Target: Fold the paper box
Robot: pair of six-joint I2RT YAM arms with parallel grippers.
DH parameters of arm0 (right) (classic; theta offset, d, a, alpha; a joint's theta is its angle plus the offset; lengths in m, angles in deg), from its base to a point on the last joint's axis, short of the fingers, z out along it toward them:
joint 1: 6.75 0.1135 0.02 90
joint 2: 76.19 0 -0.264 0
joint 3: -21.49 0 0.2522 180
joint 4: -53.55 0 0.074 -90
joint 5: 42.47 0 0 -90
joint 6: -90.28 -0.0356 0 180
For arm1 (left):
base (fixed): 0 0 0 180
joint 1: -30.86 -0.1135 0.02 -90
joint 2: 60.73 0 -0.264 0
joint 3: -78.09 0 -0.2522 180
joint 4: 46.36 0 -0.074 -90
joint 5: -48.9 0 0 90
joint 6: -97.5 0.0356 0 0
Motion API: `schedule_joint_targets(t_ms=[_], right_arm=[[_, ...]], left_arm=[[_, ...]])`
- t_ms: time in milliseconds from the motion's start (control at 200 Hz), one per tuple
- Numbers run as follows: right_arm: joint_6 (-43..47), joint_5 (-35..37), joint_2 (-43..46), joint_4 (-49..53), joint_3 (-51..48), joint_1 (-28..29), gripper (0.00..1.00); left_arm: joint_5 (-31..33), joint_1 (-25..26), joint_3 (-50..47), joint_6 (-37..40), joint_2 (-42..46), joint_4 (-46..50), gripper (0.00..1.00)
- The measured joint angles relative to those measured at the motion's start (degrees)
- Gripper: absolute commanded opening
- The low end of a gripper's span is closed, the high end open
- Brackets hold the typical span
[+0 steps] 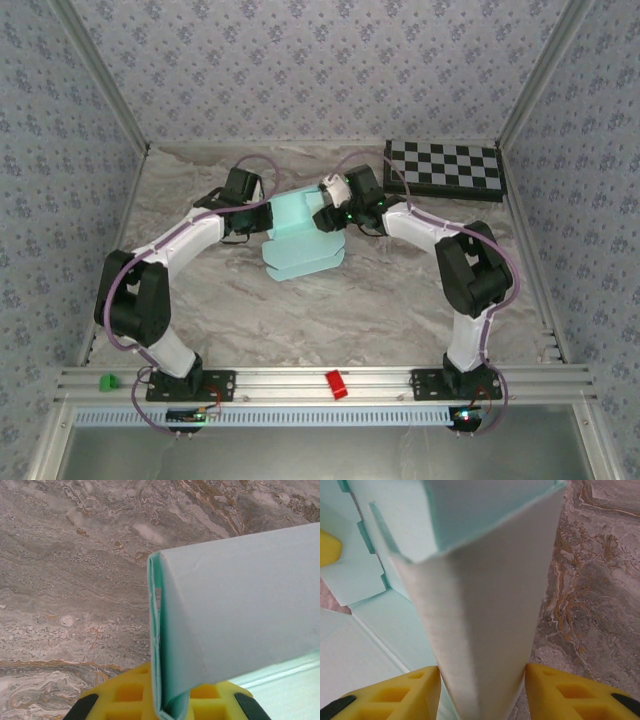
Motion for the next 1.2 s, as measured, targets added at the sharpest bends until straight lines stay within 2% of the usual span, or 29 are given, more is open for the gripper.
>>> schedule_joint_targets(t_ms=[480,1199], right_arm=[[0.0,8.26,-0.52,0.26,1.33,1.46,0.32],[-2.21,26.56,-3.28,0.7,4.33,5.86,0.23]], left_arm=[[-0.44,0.0,0.0,-0.5,0.0,-0.22,0.0],[-1.95,0.07,0.0,-1.62,-0.02,-1.46,0.0]])
